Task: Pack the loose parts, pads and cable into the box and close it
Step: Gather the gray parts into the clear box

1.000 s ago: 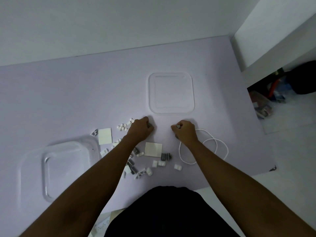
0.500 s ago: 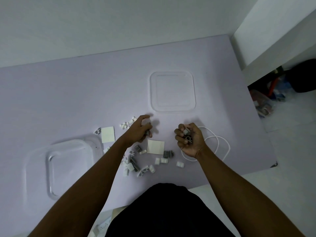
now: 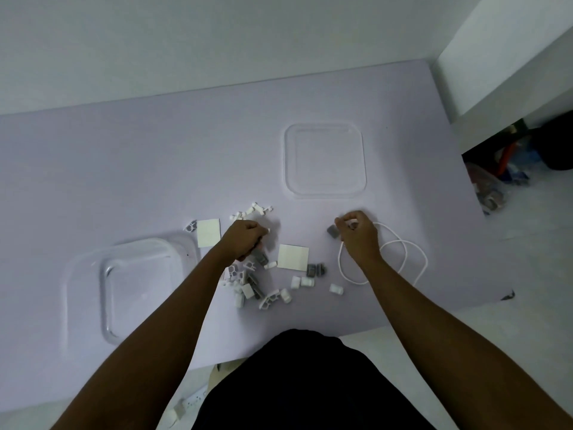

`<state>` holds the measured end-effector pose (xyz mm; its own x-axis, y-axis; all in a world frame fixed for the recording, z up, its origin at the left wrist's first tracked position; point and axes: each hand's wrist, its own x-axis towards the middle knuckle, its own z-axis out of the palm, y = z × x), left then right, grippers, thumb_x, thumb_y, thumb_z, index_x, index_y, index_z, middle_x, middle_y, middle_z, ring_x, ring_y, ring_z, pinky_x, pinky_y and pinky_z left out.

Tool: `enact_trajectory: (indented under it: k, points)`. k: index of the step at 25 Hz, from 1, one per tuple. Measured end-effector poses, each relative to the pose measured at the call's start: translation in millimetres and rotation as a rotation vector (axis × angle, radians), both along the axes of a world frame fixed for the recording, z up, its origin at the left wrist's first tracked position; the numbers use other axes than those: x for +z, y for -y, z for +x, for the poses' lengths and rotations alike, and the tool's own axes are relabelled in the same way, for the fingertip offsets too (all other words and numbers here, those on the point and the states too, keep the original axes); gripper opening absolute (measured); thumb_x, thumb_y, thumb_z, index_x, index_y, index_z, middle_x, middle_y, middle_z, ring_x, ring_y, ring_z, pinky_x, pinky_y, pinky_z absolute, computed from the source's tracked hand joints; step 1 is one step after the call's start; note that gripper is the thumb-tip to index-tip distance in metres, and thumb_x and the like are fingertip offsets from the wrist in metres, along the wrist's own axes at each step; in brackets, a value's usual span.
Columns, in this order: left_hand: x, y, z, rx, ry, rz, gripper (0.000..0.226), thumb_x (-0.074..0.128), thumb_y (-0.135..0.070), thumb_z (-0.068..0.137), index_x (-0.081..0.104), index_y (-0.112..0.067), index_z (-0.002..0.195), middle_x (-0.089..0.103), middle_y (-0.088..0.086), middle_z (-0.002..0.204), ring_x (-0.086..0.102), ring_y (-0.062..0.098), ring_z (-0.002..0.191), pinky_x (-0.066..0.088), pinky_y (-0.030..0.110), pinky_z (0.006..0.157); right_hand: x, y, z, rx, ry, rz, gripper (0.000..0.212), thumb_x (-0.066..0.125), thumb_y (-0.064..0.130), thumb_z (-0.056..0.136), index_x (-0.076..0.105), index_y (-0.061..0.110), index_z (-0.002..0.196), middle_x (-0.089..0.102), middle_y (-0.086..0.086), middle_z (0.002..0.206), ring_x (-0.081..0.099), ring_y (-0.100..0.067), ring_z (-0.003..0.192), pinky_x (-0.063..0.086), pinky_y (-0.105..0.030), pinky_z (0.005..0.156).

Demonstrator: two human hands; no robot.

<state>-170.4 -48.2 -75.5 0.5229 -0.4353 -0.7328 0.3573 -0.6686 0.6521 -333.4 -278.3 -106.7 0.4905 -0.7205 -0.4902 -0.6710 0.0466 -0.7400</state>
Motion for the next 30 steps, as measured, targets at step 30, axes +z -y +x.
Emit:
enact_trajectory:
  k: [30]
  points:
    - [35,-182,11,0.426,0.074,-0.081,0.026,0.057,-0.021,0.091,0.055,-0.014,0.066,0.056,0.012,0.065,0.067,0.032,0.067,0.023,0.022,0.045,1,-173,30,0.678,-0.227,-0.568,0.028,0.06,0.032,0.097,0.069,0.005,0.1,0.073,-0.014,0.094,0.069,-0.03,0.089,0.049,-0.033,0.071]
